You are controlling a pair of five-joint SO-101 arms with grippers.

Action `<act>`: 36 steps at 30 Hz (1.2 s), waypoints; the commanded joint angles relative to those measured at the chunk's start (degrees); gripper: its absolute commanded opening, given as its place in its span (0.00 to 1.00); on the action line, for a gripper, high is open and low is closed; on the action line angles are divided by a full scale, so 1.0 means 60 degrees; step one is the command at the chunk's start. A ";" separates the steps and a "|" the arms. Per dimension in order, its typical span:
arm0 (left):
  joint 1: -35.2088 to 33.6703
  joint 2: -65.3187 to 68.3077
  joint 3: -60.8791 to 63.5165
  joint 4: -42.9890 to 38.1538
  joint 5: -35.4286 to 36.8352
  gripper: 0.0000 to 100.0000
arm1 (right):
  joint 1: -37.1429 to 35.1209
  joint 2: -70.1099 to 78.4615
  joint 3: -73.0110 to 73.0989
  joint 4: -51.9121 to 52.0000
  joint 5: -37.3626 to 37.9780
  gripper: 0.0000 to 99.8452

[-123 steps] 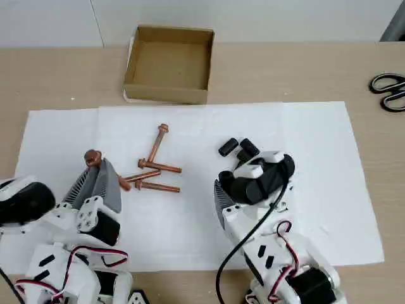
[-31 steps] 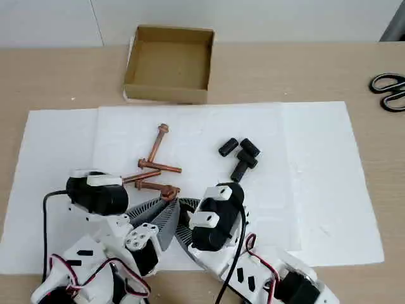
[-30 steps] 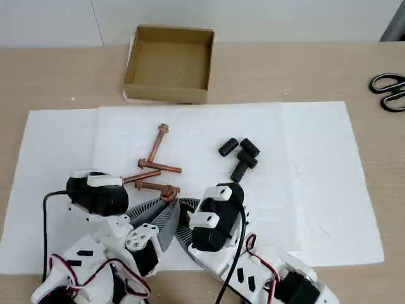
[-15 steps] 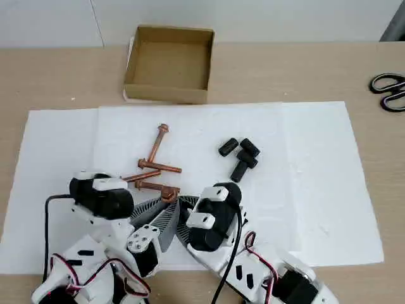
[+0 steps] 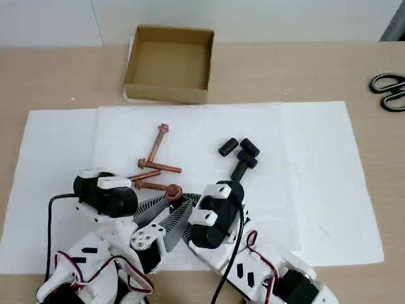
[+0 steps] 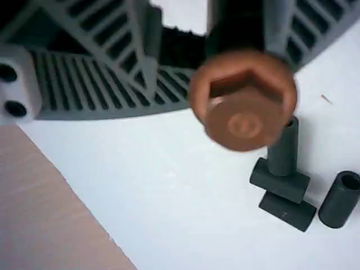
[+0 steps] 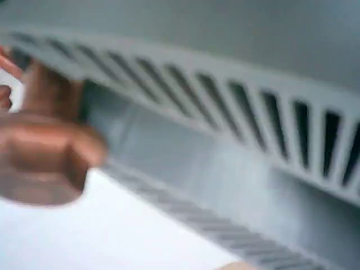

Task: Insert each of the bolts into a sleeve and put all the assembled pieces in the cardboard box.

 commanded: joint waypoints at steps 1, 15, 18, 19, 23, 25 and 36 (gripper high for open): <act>0.0000 0.0088 0.0198 -0.0029 0.0029 0.13 | 0.0066 -0.0110 -0.0015 -0.0535 0.0073 0.00; -0.0952 0.0220 0.0374 0.0161 -0.0864 0.13 | 0.0081 -0.0110 0.0088 -0.0564 0.0059 0.00; -0.0952 0.0557 0.0154 0.0073 -0.0821 0.13 | 0.0081 -0.0110 0.0088 -0.0549 0.0059 0.00; -0.0952 0.0703 0.0022 -0.0029 -0.0762 0.13 | 0.0081 -0.0110 0.0088 -0.0549 0.0059 0.00; -0.0952 0.1407 -0.0637 -0.0454 -0.0571 0.13 | 0.0081 -0.0110 0.0117 -0.0549 0.0059 0.00; -0.0967 0.1832 -0.0945 -0.0542 -0.0571 0.13 | 0.0081 -0.0110 0.0117 -0.0549 0.0044 0.00; -0.0967 0.3560 -0.2571 -0.0821 -0.0044 0.20 | 0.0081 -0.0110 0.0132 -0.0535 0.0044 0.00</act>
